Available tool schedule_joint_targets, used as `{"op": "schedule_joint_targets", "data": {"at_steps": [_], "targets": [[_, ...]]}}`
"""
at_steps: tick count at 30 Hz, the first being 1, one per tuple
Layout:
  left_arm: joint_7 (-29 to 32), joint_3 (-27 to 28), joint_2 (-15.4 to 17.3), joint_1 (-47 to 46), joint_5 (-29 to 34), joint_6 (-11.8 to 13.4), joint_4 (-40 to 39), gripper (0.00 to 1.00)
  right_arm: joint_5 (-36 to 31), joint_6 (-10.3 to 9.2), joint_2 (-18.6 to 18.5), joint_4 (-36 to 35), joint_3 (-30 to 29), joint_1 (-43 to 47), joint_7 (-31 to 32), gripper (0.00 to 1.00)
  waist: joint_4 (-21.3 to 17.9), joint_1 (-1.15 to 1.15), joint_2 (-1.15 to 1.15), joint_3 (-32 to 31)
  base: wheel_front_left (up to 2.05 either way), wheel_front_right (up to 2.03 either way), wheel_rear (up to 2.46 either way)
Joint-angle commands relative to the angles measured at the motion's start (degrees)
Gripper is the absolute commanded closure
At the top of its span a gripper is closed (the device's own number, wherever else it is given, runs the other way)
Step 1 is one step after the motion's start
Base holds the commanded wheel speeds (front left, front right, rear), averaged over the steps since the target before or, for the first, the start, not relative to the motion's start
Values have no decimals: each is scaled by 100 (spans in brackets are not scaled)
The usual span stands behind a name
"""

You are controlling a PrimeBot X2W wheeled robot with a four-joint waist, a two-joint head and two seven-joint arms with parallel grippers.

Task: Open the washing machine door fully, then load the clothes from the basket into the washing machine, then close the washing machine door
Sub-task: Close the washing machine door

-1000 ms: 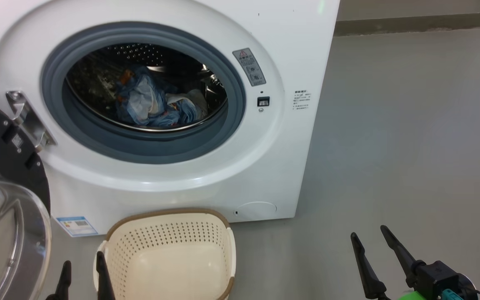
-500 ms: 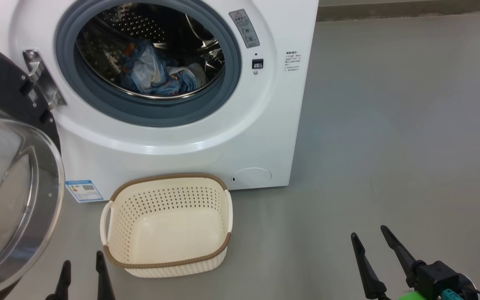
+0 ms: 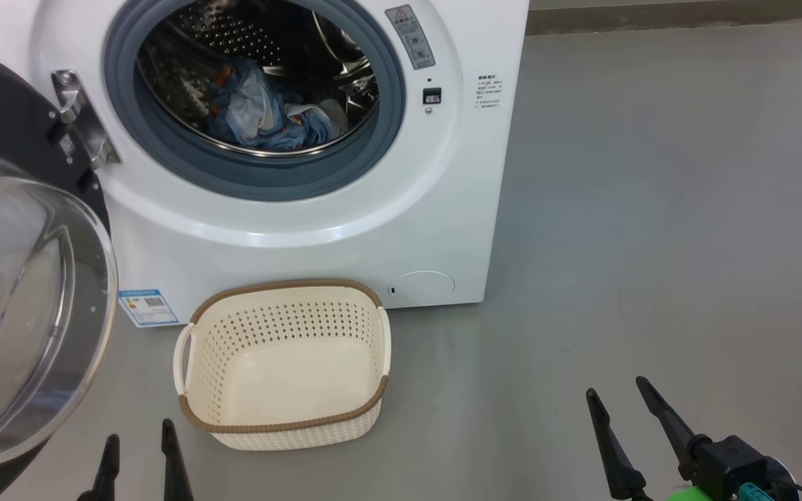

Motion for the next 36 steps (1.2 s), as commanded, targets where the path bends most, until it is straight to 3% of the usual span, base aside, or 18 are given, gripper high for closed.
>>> {"op": "schedule_joint_targets", "data": {"at_steps": [1,12,28,36], "targets": [[-38,187,41,-59,69,1,-154,0,-58,8,-25,-149,110,-82,-28,0,18,0,0,-1,0,0,0],[-38,234,41,-83,132,26,-271,0,-98,8,-92,-249,232,-309,-28,0,482,0,0,37,0,0,0],[-38,557,41,12,69,141,-493,0,-135,8,-421,-223,470,-572,-28,0,2417,0,0,-31,0,0,0],[-38,573,41,79,24,144,-496,0,-140,8,-400,-220,501,-530,-28,0,2979,0,0,-78,0,0,0]]}}
